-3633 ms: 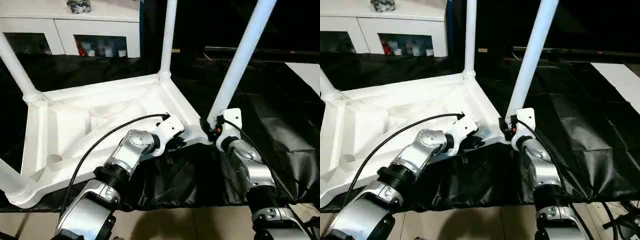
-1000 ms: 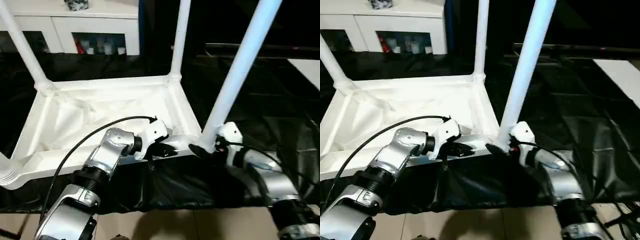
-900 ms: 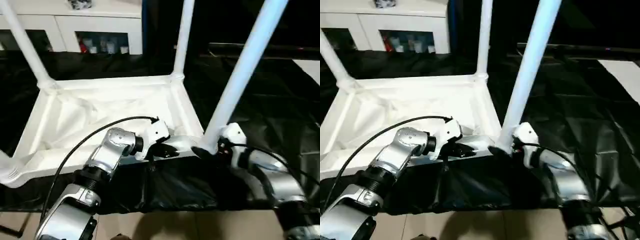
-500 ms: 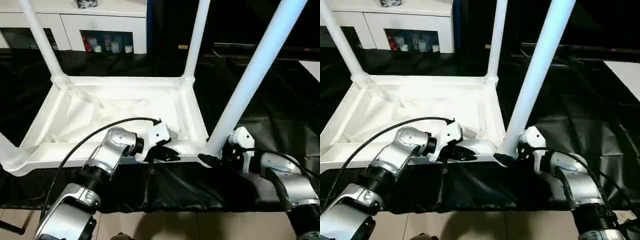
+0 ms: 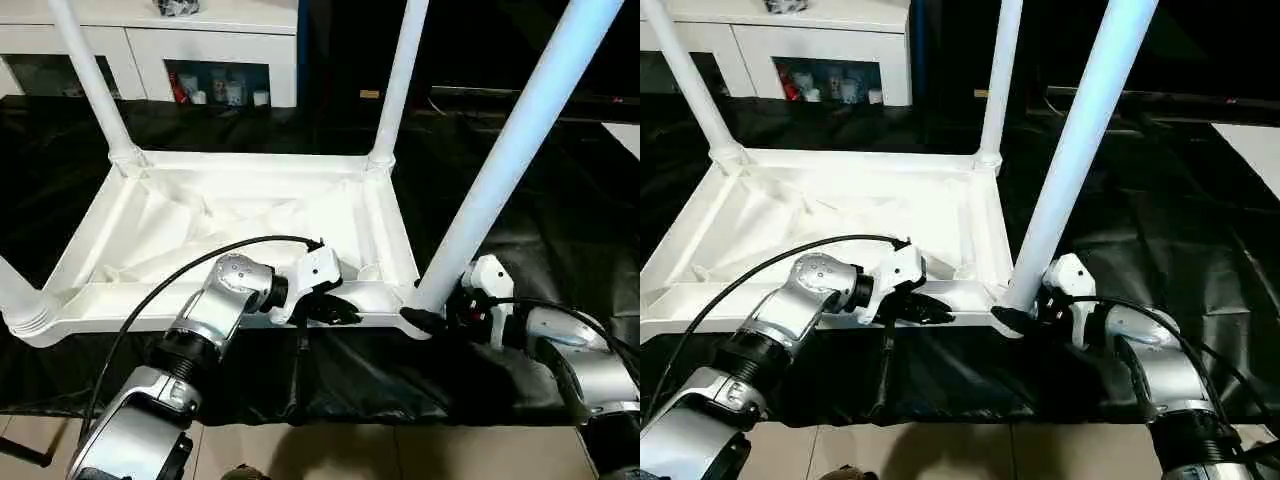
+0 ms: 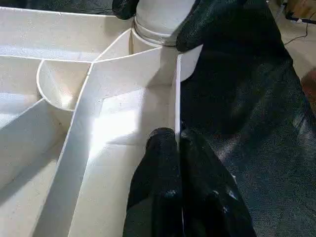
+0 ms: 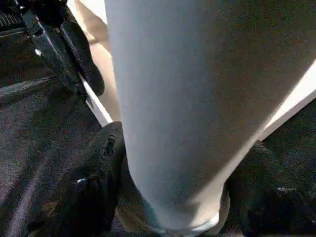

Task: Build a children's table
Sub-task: Rotate leg to tighten

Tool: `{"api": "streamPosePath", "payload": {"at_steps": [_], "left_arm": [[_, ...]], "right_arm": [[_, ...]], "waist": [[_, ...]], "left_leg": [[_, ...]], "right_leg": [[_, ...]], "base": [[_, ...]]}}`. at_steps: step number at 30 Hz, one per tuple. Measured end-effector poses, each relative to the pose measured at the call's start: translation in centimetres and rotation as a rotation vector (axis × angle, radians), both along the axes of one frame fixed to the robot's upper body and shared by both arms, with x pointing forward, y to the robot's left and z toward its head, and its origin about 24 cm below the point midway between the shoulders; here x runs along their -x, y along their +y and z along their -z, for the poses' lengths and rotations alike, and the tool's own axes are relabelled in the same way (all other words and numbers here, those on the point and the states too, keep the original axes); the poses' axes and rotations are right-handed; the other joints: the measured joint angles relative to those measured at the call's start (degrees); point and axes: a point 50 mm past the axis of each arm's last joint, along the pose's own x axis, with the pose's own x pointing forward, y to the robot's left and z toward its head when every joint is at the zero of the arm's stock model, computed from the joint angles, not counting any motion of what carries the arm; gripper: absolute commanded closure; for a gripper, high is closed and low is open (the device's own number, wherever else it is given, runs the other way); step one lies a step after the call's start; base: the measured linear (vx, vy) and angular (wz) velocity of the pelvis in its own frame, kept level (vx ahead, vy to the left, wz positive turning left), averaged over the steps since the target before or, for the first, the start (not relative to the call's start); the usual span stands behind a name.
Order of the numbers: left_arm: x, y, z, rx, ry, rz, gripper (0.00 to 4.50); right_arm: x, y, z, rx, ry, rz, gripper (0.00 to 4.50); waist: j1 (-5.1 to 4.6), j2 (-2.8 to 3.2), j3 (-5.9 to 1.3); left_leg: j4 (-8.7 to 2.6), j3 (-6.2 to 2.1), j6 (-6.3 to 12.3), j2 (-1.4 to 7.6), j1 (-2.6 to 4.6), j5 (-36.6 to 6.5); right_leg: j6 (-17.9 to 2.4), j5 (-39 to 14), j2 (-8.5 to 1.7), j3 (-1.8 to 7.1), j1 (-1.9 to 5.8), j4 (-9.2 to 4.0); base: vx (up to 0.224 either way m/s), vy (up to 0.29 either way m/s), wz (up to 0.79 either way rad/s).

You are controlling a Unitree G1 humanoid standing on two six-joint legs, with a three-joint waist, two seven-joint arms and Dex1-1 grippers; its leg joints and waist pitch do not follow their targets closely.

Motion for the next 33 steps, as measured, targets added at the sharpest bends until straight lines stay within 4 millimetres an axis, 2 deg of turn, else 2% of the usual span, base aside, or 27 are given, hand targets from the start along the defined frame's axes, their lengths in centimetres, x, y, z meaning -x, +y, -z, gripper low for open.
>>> {"api": "streamPosePath", "payload": {"at_steps": [11,13,15,17,24,28,29,30,32,33], "left_arm": [[0.0,0.1,0.0,0.000,-0.002,-0.007,4.50],[-0.3,0.1,0.2,-0.004,-0.015,-0.048,4.50],[-0.9,-0.2,0.2,-0.005,-0.044,-0.126,4.50],[-1.0,-0.9,0.4,-0.003,-0.057,-0.167,4.50],[-1.7,-3.3,0.6,0.016,-0.091,-0.344,4.50],[-1.7,-4.1,0.6,0.034,-0.104,-0.378,4.50],[-1.6,-4.1,0.6,0.037,-0.105,-0.377,4.50],[-1.6,-4.1,0.6,0.039,-0.107,-0.376,4.50],[-1.4,-4.0,0.6,0.046,-0.108,-0.366,4.50],[-1.2,-3.9,0.6,0.062,-0.104,-0.353,4.50]], "right_arm": [[0.0,0.3,0.2,-0.023,0.007,0.008,1.89],[-0.4,0.8,0.7,-0.048,0.007,0.078,1.89],[-1.7,1.7,1.0,-0.085,-0.009,0.228,1.89],[-2.3,1.9,1.2,-0.090,-0.012,0.318,1.89],[-5.4,4.1,1.5,-0.162,-0.014,0.684,1.89],[-6.1,4.8,1.4,-0.162,-0.024,0.777,1.89],[-6.0,4.8,1.4,-0.166,-0.032,0.777,1.55],[-6.0,4.8,1.5,-0.168,-0.036,0.777,1.55],[-5.8,4.6,1.5,-0.197,-0.036,0.769,1.21],[-5.6,4.5,1.6,-0.223,-0.028,0.763,1.19]], "waist": [[0.00,0.00,0.00],[-0.09,-0.05,0.00],[-0.98,-0.08,0.01],[-1.39,-0.09,0.01],[-2.52,-0.06,-0.03],[-2.73,-0.21,-0.06],[-2.72,-0.21,-0.06],[-2.71,-0.21,-0.06],[-2.67,-0.21,-0.05],[-2.62,-0.19,-0.05]], "left_leg": [[0.27,0.00,0.00,0.04,-0.02,0.0],[0.35,0.00,0.00,0.07,0.04,0.0],[0.48,-0.02,-0.02,0.07,0.07,0.0],[0.50,-0.02,-0.03,0.04,0.11,0.0],[0.49,-0.04,-0.04,-0.01,0.18,0.0],[0.47,-0.07,-0.04,-0.01,0.10,0.0],[0.45,-0.07,-0.04,-0.01,0.08,0.0],[0.44,-0.07,-0.04,-0.01,0.07,0.0],[0.41,-0.07,-0.04,-0.01,0.07,0.0],[0.38,-0.07,-0.04,0.00,0.07,0.0]], "right_leg": [[0.0,0.0,0.00,0.00,0.00,0.19],[0.0,0.0,0.00,0.01,0.00,0.33],[-0.1,0.1,0.01,0.04,-0.01,0.47],[-0.2,0.1,-0.02,0.08,0.04,0.44],[-0.3,0.2,-0.01,0.14,0.03,0.43],[-0.3,0.2,0.00,0.10,0.02,0.33],[-0.2,0.2,0.00,0.09,0.02,0.29],[-0.2,0.2,0.00,0.08,0.02,0.29],[-0.2,0.2,0.00,0.06,0.01,0.28],[-0.2,0.2,0.00,0.05,0.01,0.27]], "base": [[0.000,0.000,0.00],[0.000,0.000,0.00],[0.000,0.000,0.00],[0.000,0.000,0.00],[0.000,0.000,0.00],[0.000,0.000,0.00],[0.000,0.000,0.00],[0.000,0.000,0.00],[0.000,0.000,0.00],[0.000,0.000,0.00]]}}
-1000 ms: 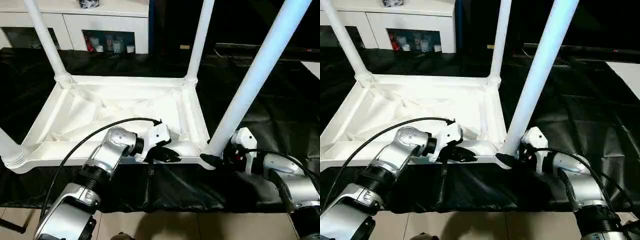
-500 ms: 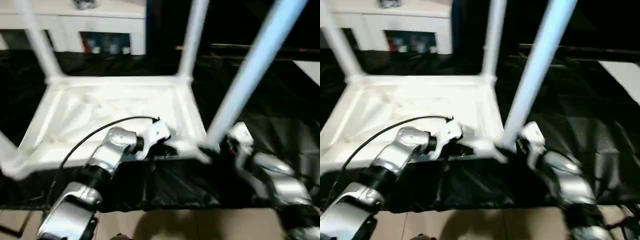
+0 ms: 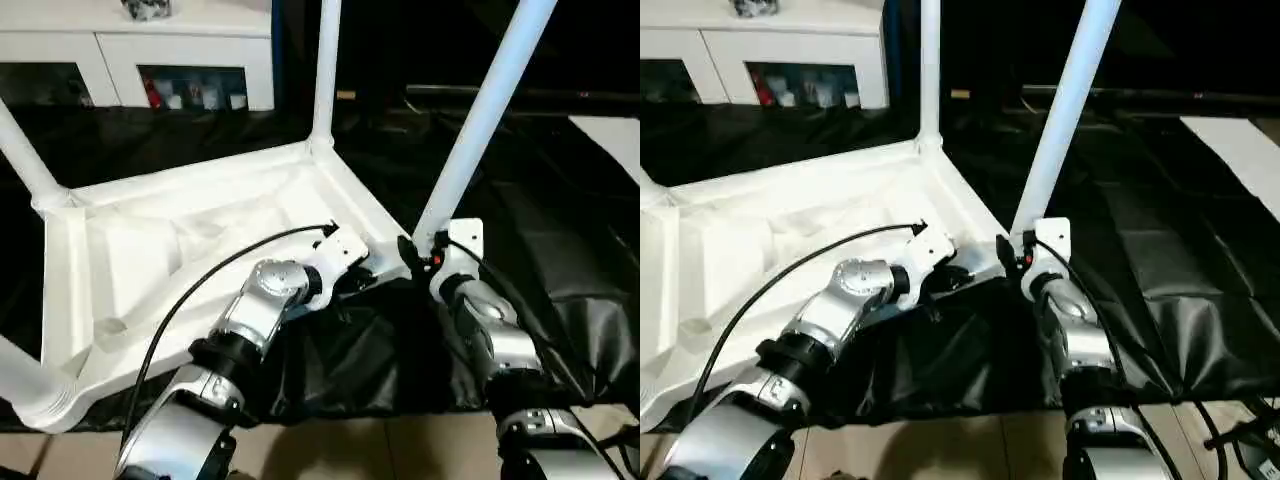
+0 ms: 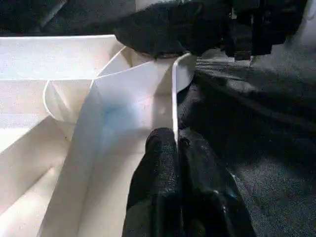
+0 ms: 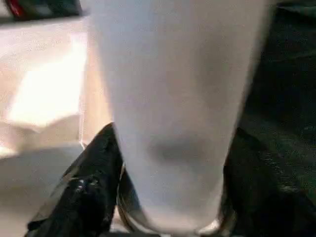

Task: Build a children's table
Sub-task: Rotate leg to tighten

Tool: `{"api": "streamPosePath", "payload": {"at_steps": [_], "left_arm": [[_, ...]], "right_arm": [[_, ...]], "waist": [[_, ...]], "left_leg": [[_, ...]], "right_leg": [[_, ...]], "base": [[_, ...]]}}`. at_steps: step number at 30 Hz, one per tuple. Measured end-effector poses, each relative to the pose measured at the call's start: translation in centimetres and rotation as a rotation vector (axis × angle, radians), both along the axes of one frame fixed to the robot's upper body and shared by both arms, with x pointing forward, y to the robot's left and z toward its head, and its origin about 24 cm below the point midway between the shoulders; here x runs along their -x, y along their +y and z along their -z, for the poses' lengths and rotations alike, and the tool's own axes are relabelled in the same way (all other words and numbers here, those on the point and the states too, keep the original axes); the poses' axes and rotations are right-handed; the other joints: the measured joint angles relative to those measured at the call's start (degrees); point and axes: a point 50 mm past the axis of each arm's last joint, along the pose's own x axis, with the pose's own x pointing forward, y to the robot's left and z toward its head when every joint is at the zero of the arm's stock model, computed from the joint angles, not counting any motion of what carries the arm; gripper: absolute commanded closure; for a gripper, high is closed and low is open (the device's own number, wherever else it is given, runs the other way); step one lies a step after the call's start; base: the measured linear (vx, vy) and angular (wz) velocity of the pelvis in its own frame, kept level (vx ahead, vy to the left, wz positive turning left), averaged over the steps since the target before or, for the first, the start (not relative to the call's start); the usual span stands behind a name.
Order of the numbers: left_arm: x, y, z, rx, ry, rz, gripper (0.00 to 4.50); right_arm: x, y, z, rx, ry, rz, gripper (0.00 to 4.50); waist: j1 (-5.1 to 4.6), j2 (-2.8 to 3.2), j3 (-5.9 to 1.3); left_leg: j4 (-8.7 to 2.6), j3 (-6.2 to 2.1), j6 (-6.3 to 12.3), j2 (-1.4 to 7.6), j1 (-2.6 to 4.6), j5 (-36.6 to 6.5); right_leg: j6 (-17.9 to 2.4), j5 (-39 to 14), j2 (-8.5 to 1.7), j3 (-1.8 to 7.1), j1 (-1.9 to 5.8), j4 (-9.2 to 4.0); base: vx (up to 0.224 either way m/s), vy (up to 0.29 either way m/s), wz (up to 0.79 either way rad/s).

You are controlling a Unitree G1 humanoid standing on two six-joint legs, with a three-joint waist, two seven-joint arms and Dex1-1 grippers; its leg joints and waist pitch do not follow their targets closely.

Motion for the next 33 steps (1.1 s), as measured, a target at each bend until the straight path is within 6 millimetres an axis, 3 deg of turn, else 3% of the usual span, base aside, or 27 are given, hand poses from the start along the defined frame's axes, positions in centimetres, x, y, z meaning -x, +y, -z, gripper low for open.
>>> {"api": "streamPosePath", "payload": {"at_steps": [5,9,15,19,25,29,32,33], "left_arm": [[0.8,0.2,-0.3,0.065,0.012,0.110,4.50],[1.8,-1.3,-1.1,0.099,0.007,0.277,4.50],[1.7,1.3,-1.0,0.067,0.046,0.338,4.50],[2.0,2.2,-0.9,0.048,0.082,0.405,4.50],[2.1,3.0,-0.7,0.011,0.107,0.440,4.50],[1.8,3.8,-1.1,-0.023,0.075,0.432,4.50],[1.6,5.6,-2.2,-0.078,0.049,0.425,4.50],[1.6,6.1,-2.5,-0.088,0.053,0.424,4.18]], "right_arm": [[1.1,-0.8,0.2,0.057,-0.030,-0.109,0.78],[2.6,-0.9,0.1,0.120,-0.044,-0.323,0.78],[5.2,-2.8,-0.6,0.165,-0.009,-0.648,0.78],[6.1,-3.0,-1.0,0.160,0.022,-0.806,0.93],[6.5,-2.8,-1.1,0.150,0.044,-0.897,1.47],[6.3,-2.6,-1.2,0.162,0.045,-0.908,1.55],[6.3,-2.6,-1.3,0.164,0.043,-0.913,1.55],[6.3,-2.5,-1.3,0.166,0.042,-0.913,1.57]], "waist": [[0.75,-0.02,0.05],[0.71,-0.03,0.08],[0.79,-0.03,0.12],[1.04,-0.11,0.17],[1.38,-0.15,0.19],[1.23,-0.18,0.22],[1.20,-0.20,0.23],[1.20,-0.20,0.23]], "left_leg": [[0.00,-0.01,0.00,0.04,-0.12,0.0],[0.00,0.01,0.03,0.06,-0.15,0.0],[-0.03,-0.01,0.02,0.22,-0.10,0.0],[0.01,0.02,0.03,0.22,-0.10,0.0],[0.09,0.02,0.02,0.23,-0.09,0.0],[0.10,0.02,0.01,0.24,-0.07,0.0],[0.08,0.02,0.00,0.27,-0.05,0.0],[0.08,0.03,0.00,0.27,-0.05,0.0]], "right_leg": [[0.0,0.0,0.03,-0.05,-0.06,-0.09],[0.0,0.0,0.05,-0.03,-0.09,-0.13],[0.0,0.0,0.18,-0.08,-0.08,-0.11],[0.0,0.0,0.17,-0.07,-0.07,-0.11],[0.0,0.0,0.16,-0.08,-0.08,0.02],[0.0,0.0,0.16,-0.07,-0.08,0.09],[0.0,0.0,0.18,-0.09,-0.11,0.11],[0.0,0.0,0.18,-0.08,-0.11,0.11]], "base": [[0.000,0.000,0.00],[0.000,0.000,0.00],[0.000,0.000,0.00],[0.000,0.000,0.00],[0.000,0.000,0.00],[0.000,0.000,0.00],[0.000,0.000,0.00],[0.000,0.000,0.00]]}}
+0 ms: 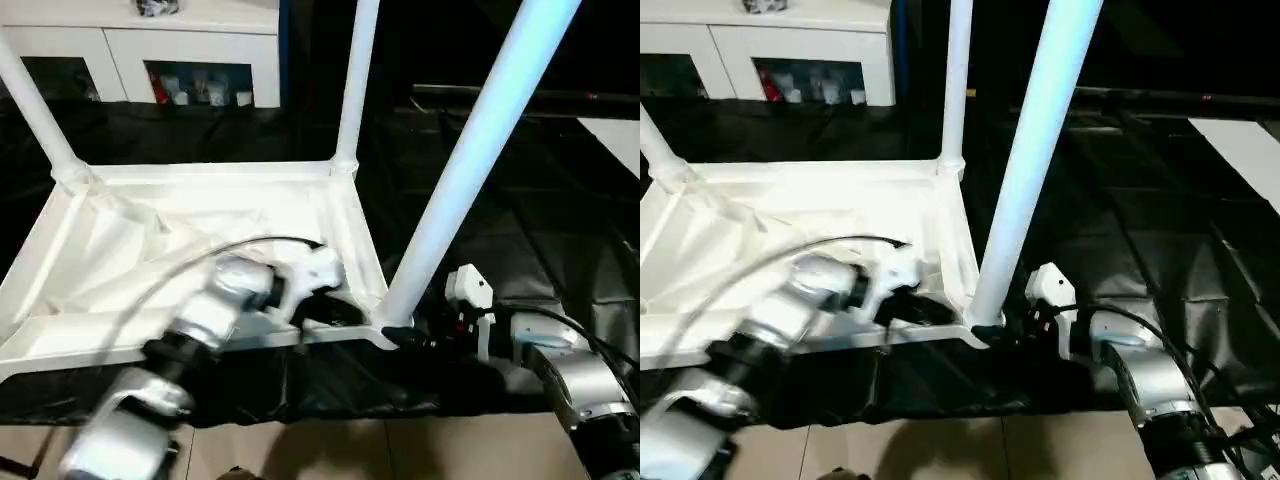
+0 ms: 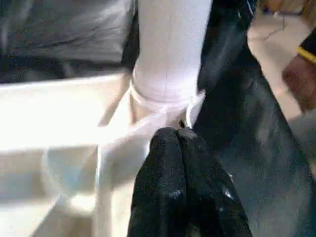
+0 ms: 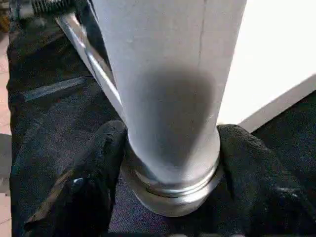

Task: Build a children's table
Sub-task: Rotate leg to tighten

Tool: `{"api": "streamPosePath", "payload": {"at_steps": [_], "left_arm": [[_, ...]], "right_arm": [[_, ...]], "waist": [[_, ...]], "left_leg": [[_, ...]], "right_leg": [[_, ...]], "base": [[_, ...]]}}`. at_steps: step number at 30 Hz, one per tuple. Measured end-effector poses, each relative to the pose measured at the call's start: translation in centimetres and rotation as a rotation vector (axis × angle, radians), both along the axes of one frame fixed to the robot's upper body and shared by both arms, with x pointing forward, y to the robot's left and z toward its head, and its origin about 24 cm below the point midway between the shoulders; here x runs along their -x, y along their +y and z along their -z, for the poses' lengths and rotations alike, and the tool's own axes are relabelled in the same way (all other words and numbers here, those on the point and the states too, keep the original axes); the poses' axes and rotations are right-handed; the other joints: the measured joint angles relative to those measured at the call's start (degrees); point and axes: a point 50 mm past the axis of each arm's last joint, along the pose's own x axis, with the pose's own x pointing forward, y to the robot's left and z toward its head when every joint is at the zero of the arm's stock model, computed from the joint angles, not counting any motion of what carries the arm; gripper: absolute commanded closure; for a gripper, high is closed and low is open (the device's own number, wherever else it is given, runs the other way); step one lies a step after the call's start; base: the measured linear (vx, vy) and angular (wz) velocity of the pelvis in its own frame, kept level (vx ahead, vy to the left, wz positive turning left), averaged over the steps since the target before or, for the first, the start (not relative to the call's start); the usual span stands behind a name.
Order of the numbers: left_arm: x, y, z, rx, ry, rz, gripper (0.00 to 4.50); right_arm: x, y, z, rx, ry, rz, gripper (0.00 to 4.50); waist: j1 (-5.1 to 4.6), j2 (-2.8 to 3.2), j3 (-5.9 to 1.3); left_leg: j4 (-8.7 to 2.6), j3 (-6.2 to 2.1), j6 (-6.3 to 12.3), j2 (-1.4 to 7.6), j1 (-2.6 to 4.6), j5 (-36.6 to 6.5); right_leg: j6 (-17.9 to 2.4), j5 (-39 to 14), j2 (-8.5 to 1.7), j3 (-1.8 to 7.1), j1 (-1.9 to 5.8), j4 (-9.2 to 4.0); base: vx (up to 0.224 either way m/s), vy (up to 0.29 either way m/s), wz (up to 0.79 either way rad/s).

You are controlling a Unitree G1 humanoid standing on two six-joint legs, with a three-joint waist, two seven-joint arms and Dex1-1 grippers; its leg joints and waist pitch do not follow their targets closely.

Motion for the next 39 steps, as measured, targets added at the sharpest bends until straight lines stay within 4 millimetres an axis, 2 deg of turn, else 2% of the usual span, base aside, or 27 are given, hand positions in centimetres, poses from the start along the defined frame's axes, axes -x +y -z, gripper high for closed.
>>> {"api": "streamPosePath", "payload": {"at_steps": [4,10,13,28,29,32,33,36,39], "left_arm": [[0.7,1.7,-0.2,-0.017,0.071,-0.017,4.04],[0.9,1.6,0.3,-0.016,0.079,-0.035,3.45],[0.9,1.0,0.3,0.000,0.067,-0.050,3.16],[1.8,1.2,1.2,-0.046,0.122,-0.055,3.16],[1.7,1.2,1.2,-0.046,0.122,-0.056,3.33],[1.7,1.2,1.2,-0.048,0.122,-0.063,3.33],[1.7,1.2,1.3,-0.048,0.117,-0.072,3.61],[1.6,0.9,1.4,-0.042,0.109,-0.089,3.72],[1.6,0.9,1.4,-0.044,0.108,-0.098,4.12]], "right_arm": [[0.0,0.0,0.0,0.009,-0.010,-0.002,1.57],[0.0,0.1,0.0,0.015,-0.017,-0.006,1.57],[0.0,0.2,0.0,0.015,-0.020,-0.008,1.57],[-0.1,0.2,0.1,0.021,-0.028,-0.004,1.57],[-0.1,0.2,0.1,0.022,-0.028,-0.003,1.57],[-0.1,0.2,0.1,0.024,-0.030,-0.002,1.57],[-0.1,0.3,0.1,0.025,-0.032,-0.002,1.57],[-0.1,0.3,0.1,0.026,-0.036,-0.002,1.57],[-0.1,0.3,0.1,0.027,-0.042,-0.003,1.57]], "waist": [[0.02,-0.06,0.04],[-0.03,-0.14,0.08],[-0.10,-0.14,0.08],[-0.05,-0.14,0.08],[-0.05,-0.14,0.08],[-0.05,-0.14,0.08],[-0.05,-0.14,0.08],[-0.09,-0.14,0.08],[-0.13,-0.14,0.08]], "left_leg": [[0.02,0.03,-0.01,0.00,0.00,0.0],[0.04,0.03,-0.02,0.00,0.03,0.0],[0.04,0.03,-0.02,0.00,0.03,0.0],[0.18,0.03,-0.02,0.00,0.06,0.0],[0.20,0.03,-0.02,0.00,0.08,0.0],[0.21,0.02,-0.02,0.00,0.11,0.0],[0.21,0.02,-0.02,0.00,0.12,0.0],[0.21,0.01,-0.03,0.00,0.12,0.0],[0.21,0.01,-0.03,0.00,0.12,0.0]], "right_leg": [[0.0,0.0,0.00,0.02,0.00,0.00],[0.0,0.0,0.00,0.04,0.01,0.05],[0.0,0.0,0.00,0.03,0.01,0.06],[0.0,0.0,0.00,0.05,0.00,0.33],[0.0,0.0,-0.01,0.07,0.00,0.38],[0.0,0.0,-0.01,0.08,0.00,0.45],[0.0,0.0,-0.01,0.07,0.00,0.46],[0.0,0.0,-0.01,0.08,0.00,0.48],[0.0,0.0,-0.01,0.07,0.00,0.48]], "base": [[0.000,0.000,0.00],[0.000,0.000,0.00],[0.000,0.000,0.00],[0.000,0.000,0.00],[0.000,0.000,0.00],[0.000,0.000,0.00],[0.000,0.000,0.00],[0.000,0.000,0.00],[0.000,0.000,0.00]]}}
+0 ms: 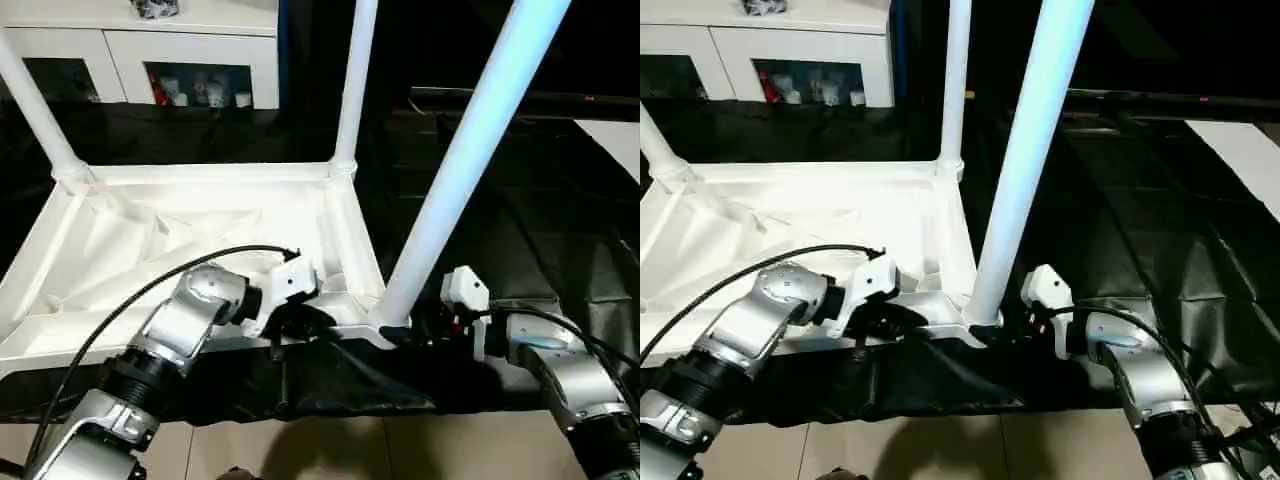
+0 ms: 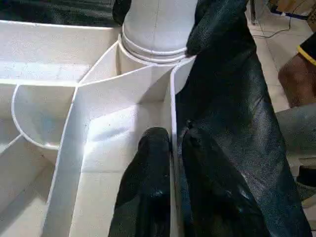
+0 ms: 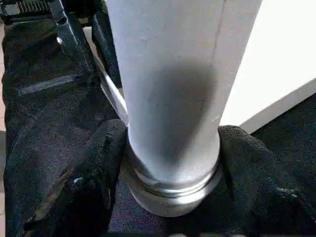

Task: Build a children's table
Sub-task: Rotate leg to tighten

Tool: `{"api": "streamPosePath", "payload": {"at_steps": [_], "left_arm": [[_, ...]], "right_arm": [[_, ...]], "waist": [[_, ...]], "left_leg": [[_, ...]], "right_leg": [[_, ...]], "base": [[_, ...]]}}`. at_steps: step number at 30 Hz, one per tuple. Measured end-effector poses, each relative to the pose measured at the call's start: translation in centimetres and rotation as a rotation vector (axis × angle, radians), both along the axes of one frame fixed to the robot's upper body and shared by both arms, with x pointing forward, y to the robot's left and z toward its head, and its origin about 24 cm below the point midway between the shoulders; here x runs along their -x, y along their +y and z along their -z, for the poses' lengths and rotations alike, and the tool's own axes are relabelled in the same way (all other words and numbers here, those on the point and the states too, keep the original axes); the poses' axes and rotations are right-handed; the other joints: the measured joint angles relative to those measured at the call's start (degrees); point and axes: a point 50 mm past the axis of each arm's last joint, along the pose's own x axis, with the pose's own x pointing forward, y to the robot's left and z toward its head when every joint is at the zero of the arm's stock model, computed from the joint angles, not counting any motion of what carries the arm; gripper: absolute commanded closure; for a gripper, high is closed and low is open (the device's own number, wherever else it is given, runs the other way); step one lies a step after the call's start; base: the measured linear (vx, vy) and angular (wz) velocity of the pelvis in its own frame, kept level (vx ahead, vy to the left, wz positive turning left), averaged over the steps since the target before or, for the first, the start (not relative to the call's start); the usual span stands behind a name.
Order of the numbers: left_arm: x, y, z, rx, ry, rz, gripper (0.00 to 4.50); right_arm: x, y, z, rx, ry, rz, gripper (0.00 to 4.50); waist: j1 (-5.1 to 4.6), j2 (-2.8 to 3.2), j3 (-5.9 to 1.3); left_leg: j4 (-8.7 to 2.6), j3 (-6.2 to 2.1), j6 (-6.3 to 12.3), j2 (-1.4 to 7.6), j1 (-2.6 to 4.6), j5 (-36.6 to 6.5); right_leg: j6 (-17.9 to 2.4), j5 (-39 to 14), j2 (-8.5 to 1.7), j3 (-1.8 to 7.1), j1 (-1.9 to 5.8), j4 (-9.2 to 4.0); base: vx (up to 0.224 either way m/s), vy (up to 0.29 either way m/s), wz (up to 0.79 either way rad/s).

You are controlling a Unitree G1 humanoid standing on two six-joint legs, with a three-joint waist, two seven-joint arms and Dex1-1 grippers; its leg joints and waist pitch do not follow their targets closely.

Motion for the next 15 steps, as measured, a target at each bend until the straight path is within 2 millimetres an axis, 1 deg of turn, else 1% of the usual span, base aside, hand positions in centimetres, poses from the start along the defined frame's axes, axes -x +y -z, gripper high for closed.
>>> {"api": "streamPosePath", "payload": {"at_steps": [2,4,15], "left_arm": [[-0.02,0.05,0.10,-0.008,0.001,-0.005,4.22],[-0.04,0.04,0.10,-0.010,0.002,-0.007,4.44],[-0.06,0.13,0.03,-0.048,-0.011,0.006,4.44]], "right_arm": [[-0.01,0.01,0.00,0.002,-0.004,0.001,1.57],[-0.03,0.02,0.03,0.001,-0.006,0.003,1.57],[-0.09,0.39,0.15,-0.008,-0.010,0.008,1.57]], "waist": [[-0.02,0.00,0.00],[-0.02,0.00,0.00],[-0.15,-0.01,-0.02]], "left_leg": [[0.00,0.00,0.00,0.00,0.00,0.0],[0.00,0.00,0.00,0.00,0.01,0.0],[0.01,-0.05,0.00,0.00,0.08,0.0]], "right_leg": [[0.0,0.0,0.00,0.00,0.00,0.00],[0.0,0.0,0.00,0.00,0.00,0.01],[0.0,0.0,0.00,-0.02,0.01,0.13]], "base": [[0.000,0.000,0.00],[0.000,0.000,0.00],[0.000,0.000,0.00]]}}
